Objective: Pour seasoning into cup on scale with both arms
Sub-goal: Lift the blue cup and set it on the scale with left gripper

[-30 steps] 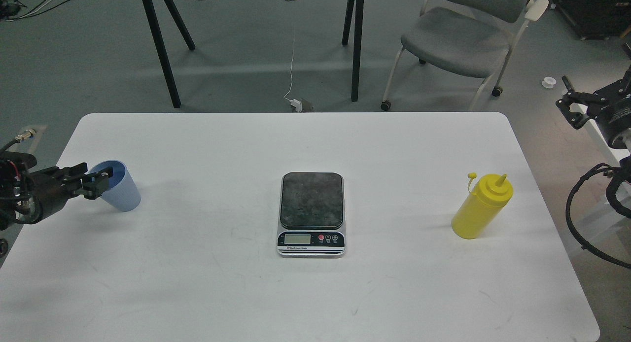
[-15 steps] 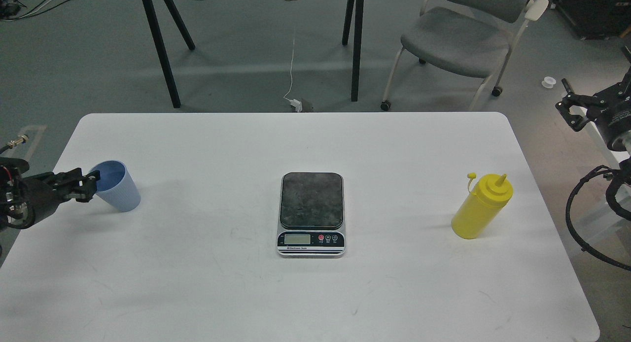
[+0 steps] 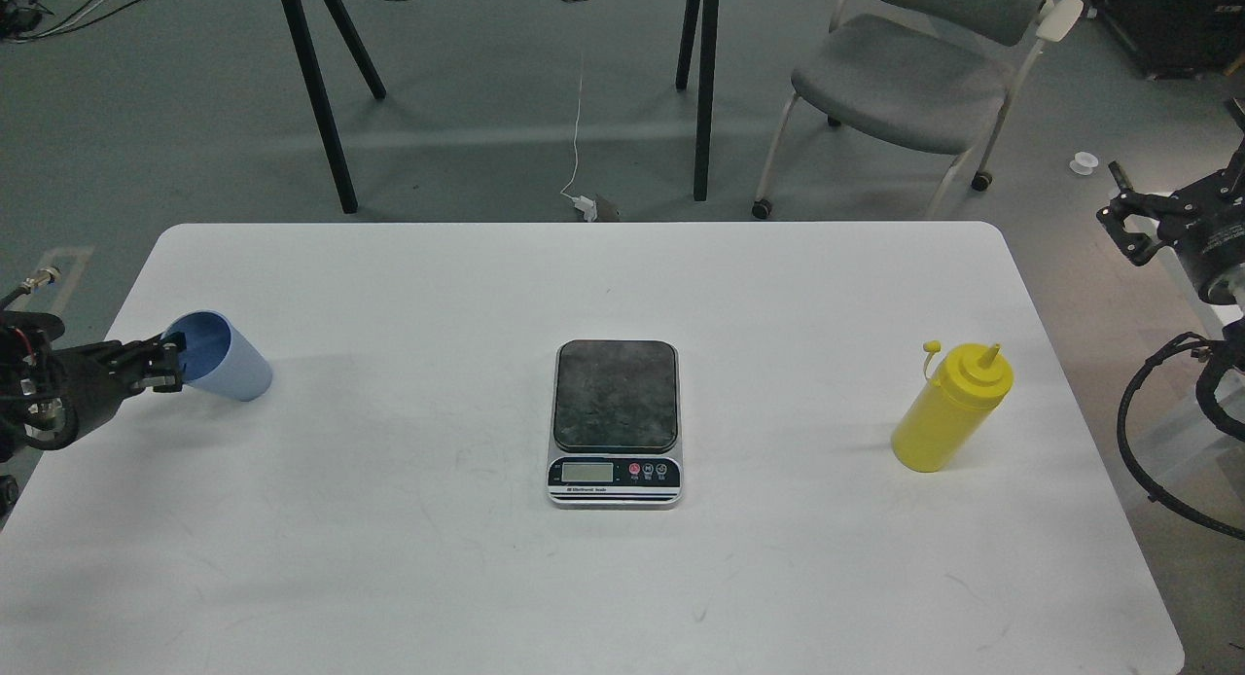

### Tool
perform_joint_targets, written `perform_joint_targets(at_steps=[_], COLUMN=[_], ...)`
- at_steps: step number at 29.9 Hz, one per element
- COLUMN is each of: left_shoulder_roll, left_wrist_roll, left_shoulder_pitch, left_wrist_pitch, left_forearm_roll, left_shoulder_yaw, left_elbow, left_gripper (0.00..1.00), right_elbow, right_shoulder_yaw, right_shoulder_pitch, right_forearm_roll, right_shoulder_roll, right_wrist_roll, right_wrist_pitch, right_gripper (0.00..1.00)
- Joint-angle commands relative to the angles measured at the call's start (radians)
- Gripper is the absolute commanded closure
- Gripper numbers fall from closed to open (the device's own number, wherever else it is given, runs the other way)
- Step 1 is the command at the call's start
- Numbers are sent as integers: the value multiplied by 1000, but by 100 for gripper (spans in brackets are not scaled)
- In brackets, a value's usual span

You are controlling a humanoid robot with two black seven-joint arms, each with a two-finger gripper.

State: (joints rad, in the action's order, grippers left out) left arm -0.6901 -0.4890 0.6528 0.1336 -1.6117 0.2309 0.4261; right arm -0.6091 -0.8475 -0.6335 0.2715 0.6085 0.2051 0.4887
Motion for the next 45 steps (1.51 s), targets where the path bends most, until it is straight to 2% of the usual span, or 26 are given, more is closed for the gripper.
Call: perform_joint_targets(at_steps=[1, 6, 14, 19, 22, 32, 39, 45], left_shoulder_roll=[-2, -12, -8, 67, 128, 316, 389, 399], left_wrist_roll=[0, 0, 0, 0, 0, 0, 0, 0], left_shoulder_pitch=[54, 166, 436, 508, 522, 530, 525, 522], left_wrist_pitch=[-3, -55, -192, -302, -350, -379, -379, -378], left_forearm_roll=[-2, -13, -19, -22, -54, -116, -116, -114], left_shoulder_yaw=[-2, -73, -271, -282, -283, -285, -300, -302], left_elbow=[3, 98, 411, 531, 549, 547, 479, 381], left_gripper=[95, 96, 97, 96, 96, 95, 93, 91], right_elbow=[-1, 0, -3, -1, -3, -1, -3, -6], right_shoulder_yaw=[-1, -4, -13, -25, -33, -47, -47, -47], right_shoulder_pitch=[0, 2, 31, 57, 69, 89, 90, 90], right_forearm_roll=[0, 0, 6, 9, 9, 11, 11, 11], right_shoulder_roll=[-1, 2, 60, 96, 114, 131, 140, 140], right_wrist_roll=[1, 1, 1, 1, 1, 1, 2, 1], right_wrist_pitch=[0, 0, 0, 0, 0, 0, 0, 0], right_gripper=[0, 0, 0, 0, 0, 0, 0, 0])
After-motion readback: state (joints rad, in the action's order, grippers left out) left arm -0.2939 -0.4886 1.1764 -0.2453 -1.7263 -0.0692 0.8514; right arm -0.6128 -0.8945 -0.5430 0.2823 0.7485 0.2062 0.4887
